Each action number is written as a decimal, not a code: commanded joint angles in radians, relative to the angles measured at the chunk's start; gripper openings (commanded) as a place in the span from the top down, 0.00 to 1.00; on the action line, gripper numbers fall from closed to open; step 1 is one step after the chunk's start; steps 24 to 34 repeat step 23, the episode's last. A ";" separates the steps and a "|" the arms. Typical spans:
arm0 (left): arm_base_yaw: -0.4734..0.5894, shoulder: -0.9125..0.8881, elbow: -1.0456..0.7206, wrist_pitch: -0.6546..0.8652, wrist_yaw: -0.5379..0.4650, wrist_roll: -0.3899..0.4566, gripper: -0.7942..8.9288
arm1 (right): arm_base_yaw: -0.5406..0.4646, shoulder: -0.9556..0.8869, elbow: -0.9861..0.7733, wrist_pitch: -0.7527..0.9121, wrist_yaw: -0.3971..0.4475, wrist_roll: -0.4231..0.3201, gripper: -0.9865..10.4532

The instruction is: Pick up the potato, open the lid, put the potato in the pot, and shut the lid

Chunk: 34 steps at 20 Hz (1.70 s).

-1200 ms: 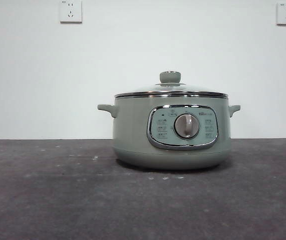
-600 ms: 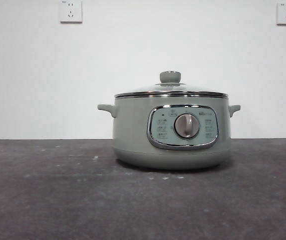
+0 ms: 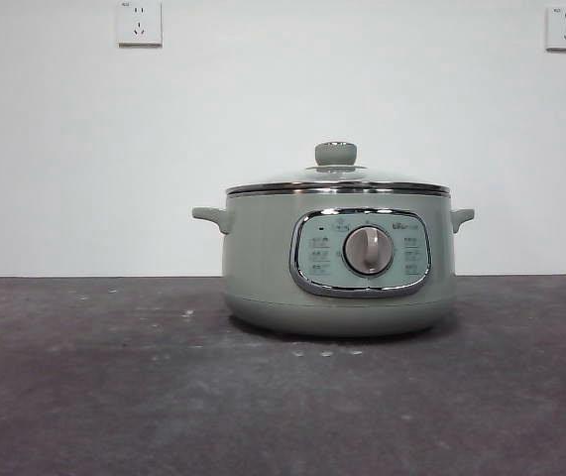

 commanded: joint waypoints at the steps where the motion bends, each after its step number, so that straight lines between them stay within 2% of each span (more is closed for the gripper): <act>1: 0.003 0.001 -0.010 0.010 0.000 -0.006 0.92 | -0.113 -0.138 -0.136 0.108 -0.051 -0.010 0.91; 4: 0.003 0.002 -0.010 0.010 0.000 -0.006 0.92 | -0.258 -0.357 -0.398 0.281 -0.047 -0.077 0.91; 7: 0.003 0.001 -0.010 0.010 0.000 -0.006 0.92 | -0.326 -0.515 -0.638 0.437 -0.048 -0.114 0.91; 14: 0.003 0.002 -0.010 0.010 0.000 -0.006 0.92 | -0.357 -0.736 -1.107 0.738 -0.046 -0.095 0.91; 18: 0.003 0.002 -0.010 0.010 0.000 -0.006 0.92 | -0.356 -0.789 -1.288 0.816 -0.047 -0.093 0.91; 23: 0.003 0.002 -0.010 0.010 0.000 -0.006 0.92 | -0.356 -0.845 -1.423 0.835 -0.047 -0.077 0.91; 34: 0.003 0.002 -0.010 0.010 0.000 -0.006 0.92 | -0.356 -0.845 -1.423 0.835 -0.047 -0.077 0.91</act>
